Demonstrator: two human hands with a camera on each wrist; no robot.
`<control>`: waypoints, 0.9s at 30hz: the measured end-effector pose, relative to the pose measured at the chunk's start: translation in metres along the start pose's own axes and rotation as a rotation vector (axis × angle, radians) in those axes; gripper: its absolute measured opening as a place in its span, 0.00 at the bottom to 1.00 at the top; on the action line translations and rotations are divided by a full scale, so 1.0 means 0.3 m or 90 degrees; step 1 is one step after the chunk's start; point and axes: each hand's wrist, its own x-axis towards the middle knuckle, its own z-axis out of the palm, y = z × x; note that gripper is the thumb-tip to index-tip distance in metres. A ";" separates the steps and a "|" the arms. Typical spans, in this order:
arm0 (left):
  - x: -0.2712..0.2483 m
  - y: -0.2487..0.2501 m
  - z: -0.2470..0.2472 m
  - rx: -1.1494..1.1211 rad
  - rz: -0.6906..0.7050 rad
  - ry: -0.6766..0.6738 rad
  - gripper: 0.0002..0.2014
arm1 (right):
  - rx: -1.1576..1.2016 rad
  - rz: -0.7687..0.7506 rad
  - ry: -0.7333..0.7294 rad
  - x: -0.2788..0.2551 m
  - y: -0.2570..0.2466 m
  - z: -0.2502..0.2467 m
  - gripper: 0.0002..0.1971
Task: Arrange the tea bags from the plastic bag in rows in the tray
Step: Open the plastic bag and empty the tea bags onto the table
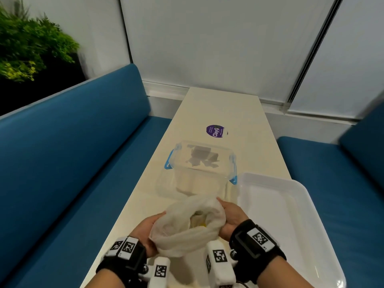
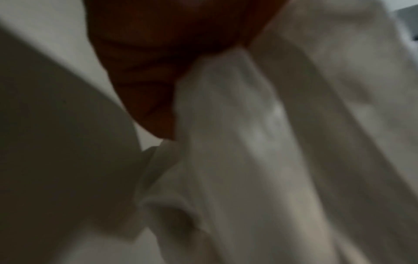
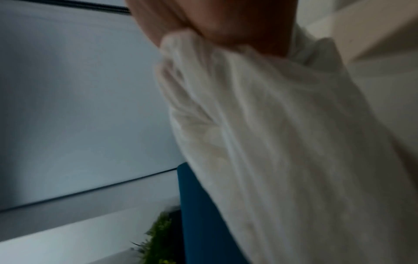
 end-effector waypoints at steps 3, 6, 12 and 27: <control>0.020 0.042 -0.011 -0.034 0.061 0.050 0.22 | -0.083 0.010 -0.008 0.012 0.006 -0.024 0.29; 0.023 0.091 -0.014 -0.020 0.099 0.042 0.25 | -0.396 -0.172 0.102 0.027 0.028 -0.042 0.42; -0.008 0.050 0.053 0.616 0.336 0.319 0.41 | -1.042 -0.530 0.301 -0.023 0.071 -0.079 0.34; 0.079 -0.088 -0.014 1.206 0.449 0.315 0.26 | -0.191 -0.135 0.261 0.012 -0.032 0.007 0.09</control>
